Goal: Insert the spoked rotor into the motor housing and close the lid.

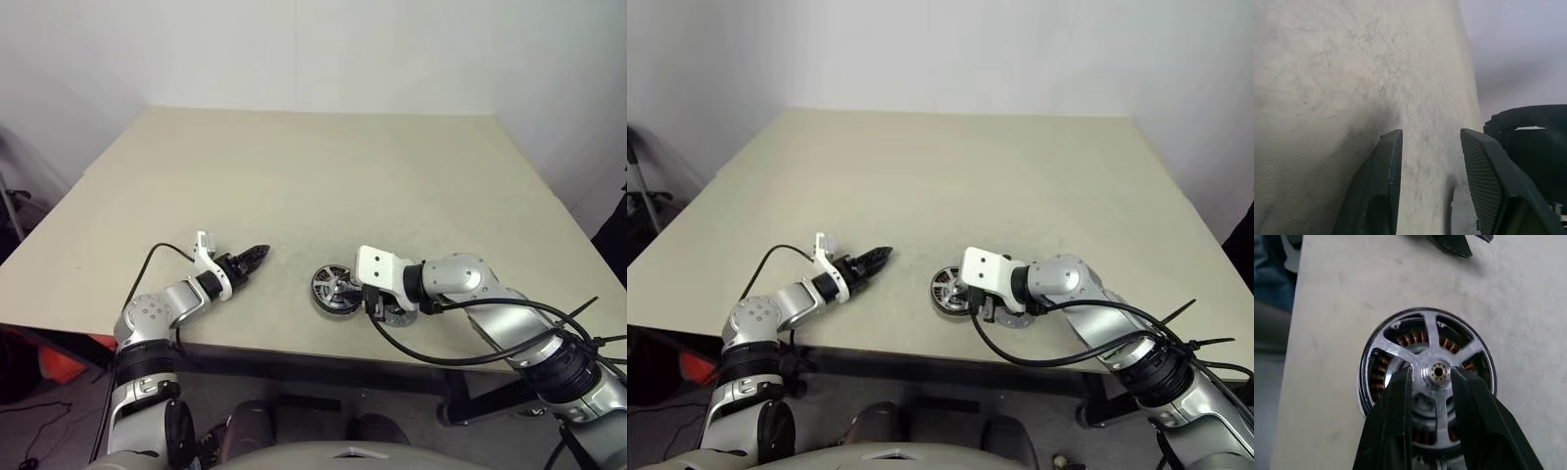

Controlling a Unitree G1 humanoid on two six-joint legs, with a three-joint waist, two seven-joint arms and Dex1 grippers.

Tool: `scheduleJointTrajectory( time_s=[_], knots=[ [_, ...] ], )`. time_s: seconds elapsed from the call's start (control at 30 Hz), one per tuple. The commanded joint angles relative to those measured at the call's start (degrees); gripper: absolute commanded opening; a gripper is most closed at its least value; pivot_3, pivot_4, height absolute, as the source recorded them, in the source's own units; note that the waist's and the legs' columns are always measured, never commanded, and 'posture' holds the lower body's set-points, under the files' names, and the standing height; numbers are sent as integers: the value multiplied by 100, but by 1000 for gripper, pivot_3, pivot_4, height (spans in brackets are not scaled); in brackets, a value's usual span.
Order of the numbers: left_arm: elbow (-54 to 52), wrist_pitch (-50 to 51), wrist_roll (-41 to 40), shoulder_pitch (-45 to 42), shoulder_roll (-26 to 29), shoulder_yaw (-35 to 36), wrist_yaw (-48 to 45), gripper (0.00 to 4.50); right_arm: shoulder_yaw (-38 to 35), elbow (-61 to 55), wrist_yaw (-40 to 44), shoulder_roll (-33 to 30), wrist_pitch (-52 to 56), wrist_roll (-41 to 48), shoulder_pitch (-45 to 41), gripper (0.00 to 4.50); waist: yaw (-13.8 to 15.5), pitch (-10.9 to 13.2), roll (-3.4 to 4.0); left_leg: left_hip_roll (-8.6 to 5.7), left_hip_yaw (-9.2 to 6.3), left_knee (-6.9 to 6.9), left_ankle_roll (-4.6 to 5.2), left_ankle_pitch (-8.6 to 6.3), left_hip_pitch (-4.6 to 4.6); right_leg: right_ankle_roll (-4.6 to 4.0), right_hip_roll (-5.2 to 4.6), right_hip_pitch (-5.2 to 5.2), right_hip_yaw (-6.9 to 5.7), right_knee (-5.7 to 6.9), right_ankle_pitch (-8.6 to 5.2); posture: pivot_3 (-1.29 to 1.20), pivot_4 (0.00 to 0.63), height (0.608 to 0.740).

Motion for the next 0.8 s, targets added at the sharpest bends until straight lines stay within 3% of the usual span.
scheduleJointTrajectory(
  time_s=[0.03,0.47,0.8],
  knots=[
    [-199,-55,-102,-70,-1,-13,25,1991,-309,-72,75,-244,-33,-70,79,1260,5,0,0,0,0,0,-1,0,2,0,0,2,1,1,0,0,0,740],
    [-137,-22,-71,-255,-43,-199,140,1991,-713,-466,111,208,490,392,-444,1260,-5,2,-5,-1,1,8,-15,10,-11,-9,1,-43,11,58,-6,0,0,740],
    [-196,38,-129,-205,18,-165,242,1991,-552,-387,136,349,528,412,-395,1260,5,4,-12,1,-1,12,-29,18,-10,-12,4,-41,11,66,-8,0,0,740]
  ],
)
